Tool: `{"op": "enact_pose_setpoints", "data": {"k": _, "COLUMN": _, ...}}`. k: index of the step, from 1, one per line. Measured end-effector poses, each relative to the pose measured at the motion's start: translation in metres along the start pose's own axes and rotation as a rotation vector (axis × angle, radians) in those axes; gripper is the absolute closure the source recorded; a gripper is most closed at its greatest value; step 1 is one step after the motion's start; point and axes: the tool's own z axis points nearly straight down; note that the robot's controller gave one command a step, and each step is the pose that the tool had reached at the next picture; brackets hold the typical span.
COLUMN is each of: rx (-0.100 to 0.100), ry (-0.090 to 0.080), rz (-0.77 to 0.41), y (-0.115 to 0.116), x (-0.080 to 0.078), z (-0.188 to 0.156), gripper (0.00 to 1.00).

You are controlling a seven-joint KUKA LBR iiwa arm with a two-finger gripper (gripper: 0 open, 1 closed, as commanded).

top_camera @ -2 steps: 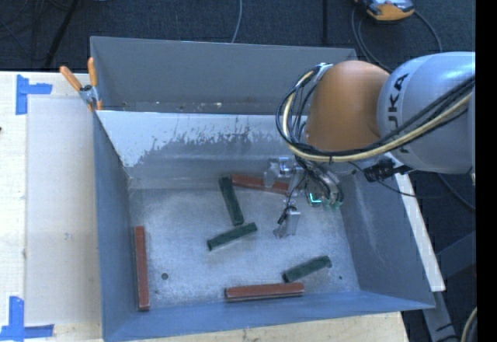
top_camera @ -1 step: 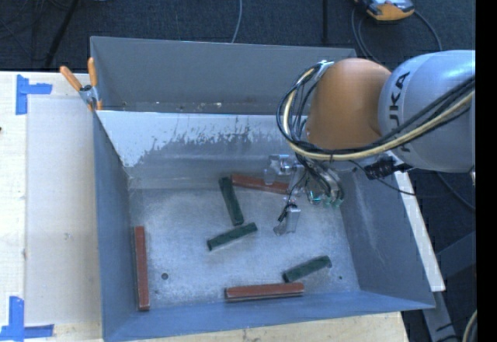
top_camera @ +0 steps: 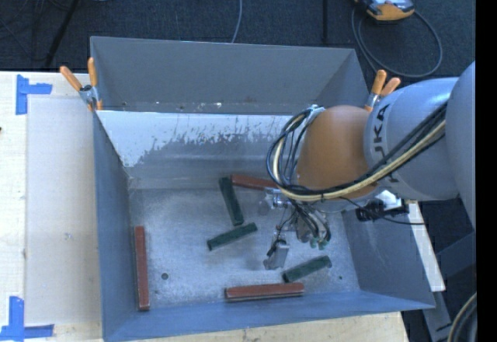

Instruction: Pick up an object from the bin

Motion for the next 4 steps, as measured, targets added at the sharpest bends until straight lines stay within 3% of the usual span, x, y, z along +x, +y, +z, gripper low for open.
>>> {"op": "enact_pose_setpoints", "data": {"k": 1, "rx": 0.002, "ry": 0.012, "rz": 0.155, "y": 0.024, "x": 0.017, "z": 0.023, "gripper": 0.0}}
{"op": "enact_pose_setpoints", "data": {"k": 2, "rx": 0.001, "ry": 0.003, "rz": 0.097, "y": 0.054, "x": -0.01, "z": 0.023, "gripper": 0.0}}
{"op": "enact_pose_setpoints", "data": {"k": 3, "rx": 0.002, "ry": 0.006, "rz": -0.127, "y": 0.1, "x": 0.008, "z": -0.01, "gripper": 0.0}}
{"op": "enact_pose_setpoints", "data": {"k": 4, "rx": 0.001, "ry": 0.002, "rz": -0.307, "y": 0.034, "x": -0.019, "z": 0.033, "gripper": 1.0}}
